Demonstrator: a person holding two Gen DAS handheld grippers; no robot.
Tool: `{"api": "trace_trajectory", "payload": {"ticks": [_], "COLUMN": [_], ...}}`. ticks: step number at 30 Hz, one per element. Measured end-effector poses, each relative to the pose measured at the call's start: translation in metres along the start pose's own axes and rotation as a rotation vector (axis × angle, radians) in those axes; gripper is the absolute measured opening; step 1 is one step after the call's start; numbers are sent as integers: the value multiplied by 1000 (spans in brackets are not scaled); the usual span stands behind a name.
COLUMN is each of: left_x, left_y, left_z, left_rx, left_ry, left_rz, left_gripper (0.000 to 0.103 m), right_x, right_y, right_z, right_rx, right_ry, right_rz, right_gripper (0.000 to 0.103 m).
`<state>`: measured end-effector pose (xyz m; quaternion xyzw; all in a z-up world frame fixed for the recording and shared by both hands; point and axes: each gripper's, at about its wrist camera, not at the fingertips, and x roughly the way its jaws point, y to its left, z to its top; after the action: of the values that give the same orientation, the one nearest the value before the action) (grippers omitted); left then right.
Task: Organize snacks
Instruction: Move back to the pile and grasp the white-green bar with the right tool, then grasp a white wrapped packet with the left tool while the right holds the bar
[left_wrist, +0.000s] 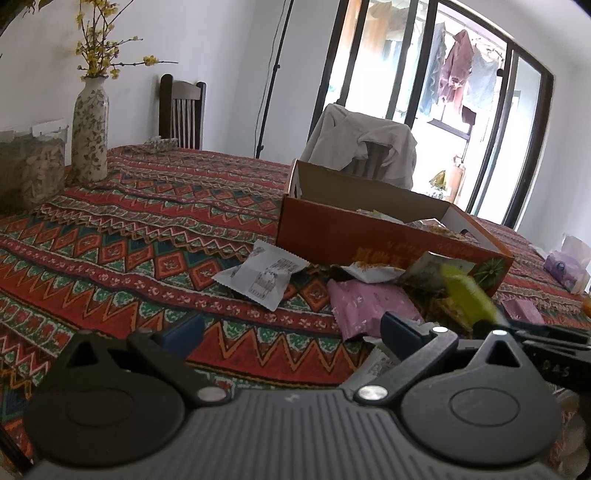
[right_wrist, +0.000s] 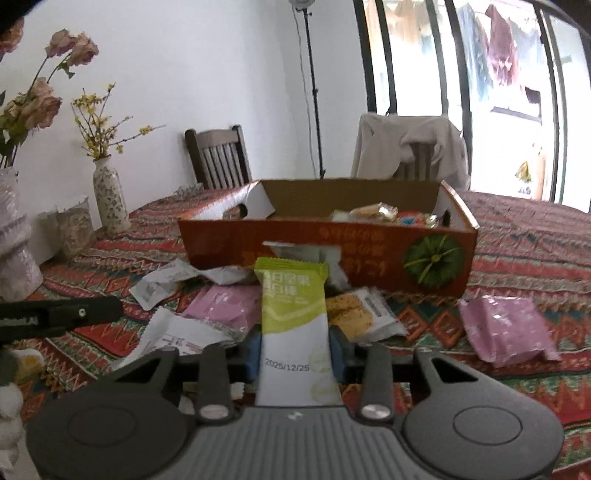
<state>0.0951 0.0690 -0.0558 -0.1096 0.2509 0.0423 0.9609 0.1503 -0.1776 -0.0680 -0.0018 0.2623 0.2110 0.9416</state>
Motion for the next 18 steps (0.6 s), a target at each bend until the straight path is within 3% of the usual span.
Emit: {"api": "trace_trajectory", "payload": {"ticks": [7,12,15,18], "left_x": [-10,-11,-4,7], "left_y": [-12,-34,-50,-66], "left_z": [-10,-21,-27,-35], "left_rx": [22,89,141,199], "left_ry": [11,25,53,82], "left_rz": [-77,-99,-94,-32], "left_gripper": [103,103,103,103], "right_x": [-22,-30,-33,-36], "right_y": [-12,-18,-20,-21], "right_z": [-3,-7,-11,-12], "right_rx": [-9,-1,6,15], "right_ry": [-64,-75,-77,-78], "right_rz": [-70,-83,-78,-68], "right_gripper": [36,36,36,36]}}
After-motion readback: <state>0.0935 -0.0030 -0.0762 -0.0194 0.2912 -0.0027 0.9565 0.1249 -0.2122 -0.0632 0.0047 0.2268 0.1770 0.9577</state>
